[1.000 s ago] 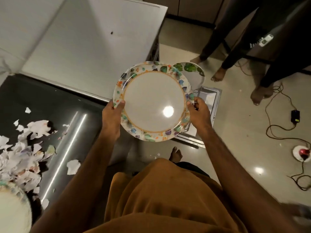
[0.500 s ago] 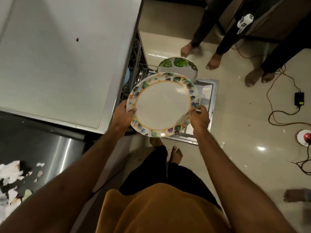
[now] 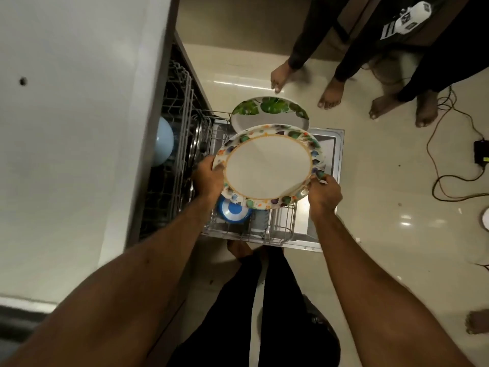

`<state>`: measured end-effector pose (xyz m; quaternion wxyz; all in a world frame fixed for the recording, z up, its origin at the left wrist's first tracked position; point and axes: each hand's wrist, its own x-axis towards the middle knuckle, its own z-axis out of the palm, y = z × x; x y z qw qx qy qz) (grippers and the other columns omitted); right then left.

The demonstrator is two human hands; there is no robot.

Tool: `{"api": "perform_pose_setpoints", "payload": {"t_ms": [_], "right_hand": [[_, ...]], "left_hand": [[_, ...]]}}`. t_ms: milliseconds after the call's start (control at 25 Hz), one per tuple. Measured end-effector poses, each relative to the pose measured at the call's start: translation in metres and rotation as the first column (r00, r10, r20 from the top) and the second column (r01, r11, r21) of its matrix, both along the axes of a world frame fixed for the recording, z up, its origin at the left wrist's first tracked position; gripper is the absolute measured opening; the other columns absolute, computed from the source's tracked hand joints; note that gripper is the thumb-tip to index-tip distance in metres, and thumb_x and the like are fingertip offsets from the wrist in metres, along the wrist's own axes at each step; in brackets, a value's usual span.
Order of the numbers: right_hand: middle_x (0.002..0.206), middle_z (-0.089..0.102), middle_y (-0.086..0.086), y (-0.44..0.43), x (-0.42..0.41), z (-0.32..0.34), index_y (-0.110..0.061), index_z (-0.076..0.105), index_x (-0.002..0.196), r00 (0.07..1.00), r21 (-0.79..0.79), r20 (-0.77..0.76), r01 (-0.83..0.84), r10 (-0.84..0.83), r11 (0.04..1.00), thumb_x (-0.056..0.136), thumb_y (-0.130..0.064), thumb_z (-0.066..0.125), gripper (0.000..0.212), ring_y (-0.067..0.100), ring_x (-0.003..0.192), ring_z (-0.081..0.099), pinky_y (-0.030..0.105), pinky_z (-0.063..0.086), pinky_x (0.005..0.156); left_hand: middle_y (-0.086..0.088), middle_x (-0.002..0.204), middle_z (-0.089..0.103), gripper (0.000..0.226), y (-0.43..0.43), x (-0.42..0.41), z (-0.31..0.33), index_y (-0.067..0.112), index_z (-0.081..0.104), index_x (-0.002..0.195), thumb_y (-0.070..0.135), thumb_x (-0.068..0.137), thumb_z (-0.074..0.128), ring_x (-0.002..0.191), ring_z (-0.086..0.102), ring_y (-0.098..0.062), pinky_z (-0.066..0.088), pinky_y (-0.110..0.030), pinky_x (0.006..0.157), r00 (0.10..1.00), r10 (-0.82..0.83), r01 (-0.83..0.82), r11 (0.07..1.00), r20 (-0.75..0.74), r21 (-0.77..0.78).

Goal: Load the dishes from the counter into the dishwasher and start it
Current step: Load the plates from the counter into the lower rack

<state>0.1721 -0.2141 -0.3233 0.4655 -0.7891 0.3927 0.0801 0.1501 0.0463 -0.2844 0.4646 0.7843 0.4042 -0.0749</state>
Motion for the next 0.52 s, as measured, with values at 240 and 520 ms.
{"api": "perform_pose_setpoints", "payload": {"t_ms": [240,520], "right_hand": [[0.104,0.076,0.014,0.001,0.081,-0.058,-0.004,0.073,0.112,0.986,-0.164,0.108,-0.112,0.130,0.980,0.099,-0.017,0.066,0.020,0.024,0.092,0.069,0.009,0.036,0.063],[0.107,0.075,0.012,0.003,0.148,-0.090,-0.004,0.071,0.117,0.952,-0.283,0.203,-0.166,0.229,0.945,0.101,-0.011,0.058,0.022,0.017,0.092,0.063,0.010,0.031,0.070]], "left_hand": [[0.003,0.100,0.073,0.027,0.001,0.095,-0.069,0.013,0.073,0.121,0.019,0.095,0.072,0.077,0.066,-0.007,0.051,-0.013,0.054,0.983,0.136,-0.143,0.988,0.124,0.050],[0.000,0.107,0.077,0.029,0.001,0.160,-0.112,0.011,0.073,0.121,0.018,0.093,0.075,0.097,0.070,-0.010,0.057,-0.015,0.075,0.947,0.234,-0.252,0.966,0.220,0.057]]}}
